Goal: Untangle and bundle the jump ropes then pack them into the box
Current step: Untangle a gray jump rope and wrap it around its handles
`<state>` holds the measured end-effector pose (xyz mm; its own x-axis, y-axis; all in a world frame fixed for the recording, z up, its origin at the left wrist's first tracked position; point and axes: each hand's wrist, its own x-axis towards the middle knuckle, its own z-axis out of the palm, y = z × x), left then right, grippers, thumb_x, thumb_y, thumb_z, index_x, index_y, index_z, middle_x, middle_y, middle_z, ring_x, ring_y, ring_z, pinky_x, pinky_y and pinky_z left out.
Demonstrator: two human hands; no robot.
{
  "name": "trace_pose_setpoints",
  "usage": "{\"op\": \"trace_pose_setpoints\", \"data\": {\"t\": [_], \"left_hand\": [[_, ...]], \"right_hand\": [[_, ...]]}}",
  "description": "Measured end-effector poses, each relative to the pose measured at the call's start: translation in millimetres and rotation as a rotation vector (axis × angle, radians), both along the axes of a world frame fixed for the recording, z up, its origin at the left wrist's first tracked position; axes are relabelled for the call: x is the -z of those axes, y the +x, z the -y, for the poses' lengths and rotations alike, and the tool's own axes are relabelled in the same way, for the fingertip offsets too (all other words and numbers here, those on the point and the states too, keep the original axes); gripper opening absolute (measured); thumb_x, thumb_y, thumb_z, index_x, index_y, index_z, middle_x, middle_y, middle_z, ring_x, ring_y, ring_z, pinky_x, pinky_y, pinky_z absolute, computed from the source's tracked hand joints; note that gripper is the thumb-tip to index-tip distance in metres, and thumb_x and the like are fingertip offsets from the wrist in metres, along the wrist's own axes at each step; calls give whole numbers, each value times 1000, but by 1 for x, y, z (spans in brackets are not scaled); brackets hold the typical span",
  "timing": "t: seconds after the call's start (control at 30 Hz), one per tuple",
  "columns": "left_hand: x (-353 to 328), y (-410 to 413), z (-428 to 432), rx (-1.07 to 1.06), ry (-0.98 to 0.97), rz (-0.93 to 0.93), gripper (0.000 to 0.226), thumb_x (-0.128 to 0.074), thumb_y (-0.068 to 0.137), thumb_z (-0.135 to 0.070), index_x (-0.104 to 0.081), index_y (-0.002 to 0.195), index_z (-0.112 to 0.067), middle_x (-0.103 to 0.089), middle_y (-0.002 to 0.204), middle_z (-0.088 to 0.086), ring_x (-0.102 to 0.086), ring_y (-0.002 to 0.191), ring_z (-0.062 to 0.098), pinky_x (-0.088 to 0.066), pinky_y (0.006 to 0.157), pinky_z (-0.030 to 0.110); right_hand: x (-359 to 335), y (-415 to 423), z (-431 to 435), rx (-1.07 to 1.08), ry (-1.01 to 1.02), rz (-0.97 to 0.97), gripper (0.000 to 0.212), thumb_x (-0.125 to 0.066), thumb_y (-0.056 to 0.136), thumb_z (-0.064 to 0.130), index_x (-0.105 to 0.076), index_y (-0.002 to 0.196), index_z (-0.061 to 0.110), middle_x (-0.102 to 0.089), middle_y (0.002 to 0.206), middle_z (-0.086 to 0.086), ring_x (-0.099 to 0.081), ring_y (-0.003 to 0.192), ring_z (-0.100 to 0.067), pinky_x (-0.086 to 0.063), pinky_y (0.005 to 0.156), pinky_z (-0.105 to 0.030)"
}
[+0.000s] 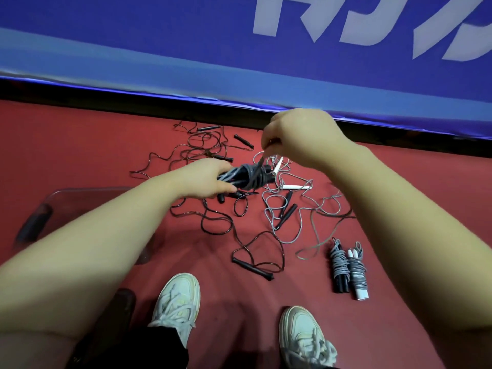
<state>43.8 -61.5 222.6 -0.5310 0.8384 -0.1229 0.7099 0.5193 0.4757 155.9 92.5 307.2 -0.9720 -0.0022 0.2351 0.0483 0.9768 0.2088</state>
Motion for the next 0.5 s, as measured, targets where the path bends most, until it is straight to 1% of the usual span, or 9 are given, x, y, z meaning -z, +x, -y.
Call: {"op": "trace_pose_setpoints", "data": {"t": [0.07,0.13,0.23,0.3,0.37,0.4,0.43,0.47,0.5], "left_hand": [[-3,4,2,83,-28,73,21,-64,90,-23,-60,106,-11,-54,70,-7,-49,54,5,-36,47,12],[-7,6,4,138,-39,180,14,-64,90,-21,-60,101,-15,-54,65,-8,-49,50,7,-37,44,15],[-12,9,8,201,-50,312,8,-65,89,-20,-59,95,-19,-52,58,-11,-48,49,9,-37,44,20],[-18,14,7,242,-70,348,13,-64,89,-20,-60,100,-15,-51,55,-10,-46,48,9,-36,44,19],[-22,17,7,272,-96,356,16,-64,89,-21,-59,102,-13,-51,57,-7,-44,47,8,-35,44,19],[-24,18,8,280,-98,373,16,-65,89,-22,-59,100,-13,-50,58,-4,-43,46,9,-34,43,20],[-25,19,9,289,-88,408,15,-65,89,-23,-57,97,-13,-49,58,0,-41,46,11,-33,43,22],[-26,19,11,302,-62,450,17,-66,87,-25,-55,94,-13,-49,58,3,-40,46,13,-31,44,23],[-27,19,12,311,-34,484,22,-66,85,-29,-53,91,-13,-49,60,9,-39,47,15,-30,45,24]], "right_hand": [[2,0,-4,-61,91,-21,21,-54,91,37,-67,107,30,-59,106,6,-56,98,-19,-25,56,-25],[7,1,-9,-114,107,-32,24,-51,93,40,-68,105,30,-59,101,4,-56,96,-20,-18,50,-23],[16,-1,-23,-194,82,-53,28,-54,89,43,-73,94,23,-60,86,-2,-59,86,-27,-14,50,-20],[23,-2,-31,-251,53,-67,37,-50,86,47,-73,91,18,-61,83,-5,-59,83,-30,-23,54,-22],[35,-4,-35,-198,64,40,44,-43,92,52,-70,102,18,-61,95,-5,-56,96,-29,-35,62,-29],[42,-5,-37,-163,43,110,44,-41,93,50,-67,105,17,-60,99,-5,-54,99,-27,-39,67,-31],[47,-4,-39,-136,-21,161,42,-40,94,48,-66,104,16,-60,99,-4,-54,98,-26,-42,70,-32],[53,-2,-40,-113,-156,205,40,-39,96,45,-64,99,14,-60,95,-4,-55,93,-25,-43,72,-33],[59,1,-40,-104,-356,223,37,-40,97,43,-62,93,13,-60,88,-4,-55,86,-23,-43,73,-33]]}}
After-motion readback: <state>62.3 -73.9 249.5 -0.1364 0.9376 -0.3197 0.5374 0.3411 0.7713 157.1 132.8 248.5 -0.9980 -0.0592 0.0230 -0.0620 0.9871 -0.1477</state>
